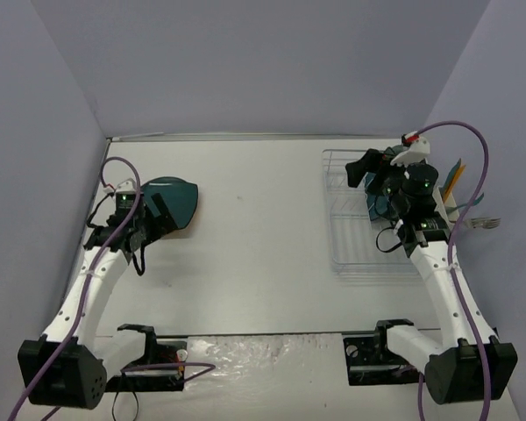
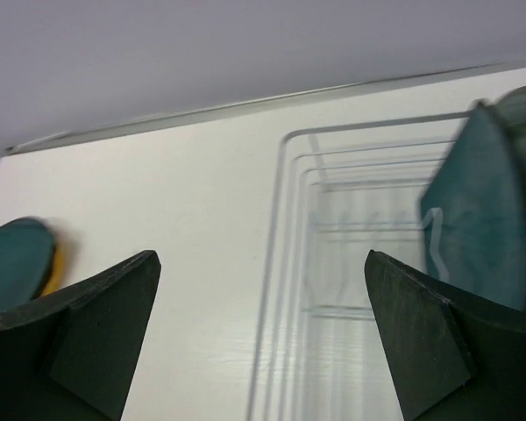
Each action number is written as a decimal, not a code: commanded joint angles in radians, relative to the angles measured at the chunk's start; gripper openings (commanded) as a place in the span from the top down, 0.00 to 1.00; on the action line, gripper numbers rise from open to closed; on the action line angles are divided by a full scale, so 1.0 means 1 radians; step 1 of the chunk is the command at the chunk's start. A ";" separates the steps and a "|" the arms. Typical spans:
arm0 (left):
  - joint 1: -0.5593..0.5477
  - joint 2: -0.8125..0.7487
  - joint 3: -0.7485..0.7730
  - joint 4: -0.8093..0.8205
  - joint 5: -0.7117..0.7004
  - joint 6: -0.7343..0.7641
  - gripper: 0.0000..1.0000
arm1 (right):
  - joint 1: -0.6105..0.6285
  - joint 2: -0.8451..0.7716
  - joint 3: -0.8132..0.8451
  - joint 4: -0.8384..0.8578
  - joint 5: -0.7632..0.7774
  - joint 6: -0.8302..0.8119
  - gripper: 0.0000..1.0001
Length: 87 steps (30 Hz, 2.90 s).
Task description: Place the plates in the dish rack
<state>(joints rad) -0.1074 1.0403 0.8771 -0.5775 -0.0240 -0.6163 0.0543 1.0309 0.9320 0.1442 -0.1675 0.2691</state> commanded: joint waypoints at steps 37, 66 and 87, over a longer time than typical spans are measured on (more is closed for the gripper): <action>0.234 0.879 0.449 0.379 0.501 0.200 0.03 | 0.327 0.273 -0.036 0.300 -0.474 0.219 0.00; -0.141 0.495 0.292 0.256 0.214 -0.016 0.03 | 0.397 0.422 0.030 0.160 -0.143 0.248 0.04; -0.132 0.017 0.003 0.103 0.099 0.209 0.03 | 0.456 0.809 0.164 0.223 -0.077 0.423 0.41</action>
<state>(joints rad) -0.2466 1.1229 0.8877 -0.4692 0.1165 -0.4788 0.5056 1.8381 1.0744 0.2732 -0.2741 0.6529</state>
